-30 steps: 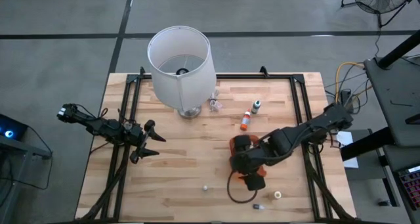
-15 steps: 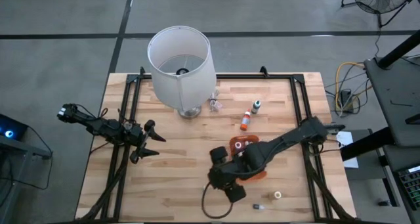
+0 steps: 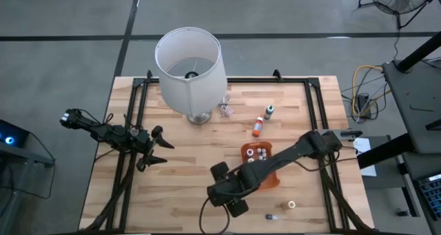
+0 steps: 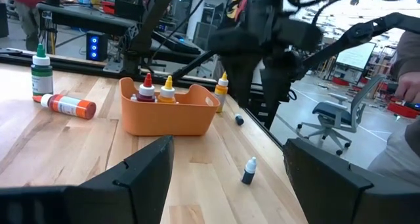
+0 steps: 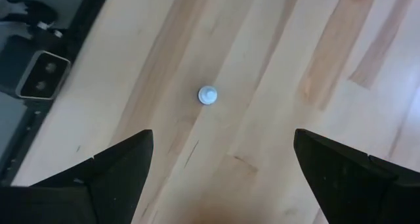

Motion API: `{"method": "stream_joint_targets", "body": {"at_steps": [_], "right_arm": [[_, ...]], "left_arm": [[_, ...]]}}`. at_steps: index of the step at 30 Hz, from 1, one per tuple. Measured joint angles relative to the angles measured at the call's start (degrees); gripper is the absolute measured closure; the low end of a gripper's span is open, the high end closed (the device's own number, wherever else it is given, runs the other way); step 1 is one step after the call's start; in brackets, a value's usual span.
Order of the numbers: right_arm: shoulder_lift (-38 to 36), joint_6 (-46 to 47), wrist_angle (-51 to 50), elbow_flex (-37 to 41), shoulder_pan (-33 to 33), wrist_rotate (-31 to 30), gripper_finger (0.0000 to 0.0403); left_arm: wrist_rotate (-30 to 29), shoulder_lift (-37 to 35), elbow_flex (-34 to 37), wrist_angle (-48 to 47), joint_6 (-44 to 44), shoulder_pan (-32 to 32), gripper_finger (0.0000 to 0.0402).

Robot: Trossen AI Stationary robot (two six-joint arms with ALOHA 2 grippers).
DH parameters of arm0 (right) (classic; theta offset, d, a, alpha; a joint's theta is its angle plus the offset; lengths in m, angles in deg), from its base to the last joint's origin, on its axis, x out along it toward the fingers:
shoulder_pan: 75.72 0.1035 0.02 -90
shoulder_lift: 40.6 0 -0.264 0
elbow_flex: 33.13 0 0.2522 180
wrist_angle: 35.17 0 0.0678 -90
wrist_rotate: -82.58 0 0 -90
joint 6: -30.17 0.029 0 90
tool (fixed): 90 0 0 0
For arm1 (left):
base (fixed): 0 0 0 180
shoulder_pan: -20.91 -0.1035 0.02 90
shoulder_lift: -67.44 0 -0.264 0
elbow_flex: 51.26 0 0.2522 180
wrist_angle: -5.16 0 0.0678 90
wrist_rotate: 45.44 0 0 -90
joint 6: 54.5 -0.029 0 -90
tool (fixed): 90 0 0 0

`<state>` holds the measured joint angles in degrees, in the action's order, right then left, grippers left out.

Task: Pick & Place food coloring
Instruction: Put the small food coloring bottle into the orange bin

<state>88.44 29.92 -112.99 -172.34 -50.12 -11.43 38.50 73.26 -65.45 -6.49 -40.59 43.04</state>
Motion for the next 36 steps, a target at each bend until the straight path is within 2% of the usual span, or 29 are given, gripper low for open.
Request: {"method": "stream_joint_targets", "body": {"at_steps": [21, 36], "right_arm": [[10.65, -3.41, 8.17, 0.11, 0.0, -0.07, 0.0044], [10.79, -5.3, 11.38, 1.83, -0.11, -0.16, 0.0055]], "left_arm": [[0.0, 0.02, 0.01, 0.0, 0.0, 0.01, 0.0143], [0.0, 0.02, 0.0, 0.0, 0.0, 0.01, 0.0143]]}}
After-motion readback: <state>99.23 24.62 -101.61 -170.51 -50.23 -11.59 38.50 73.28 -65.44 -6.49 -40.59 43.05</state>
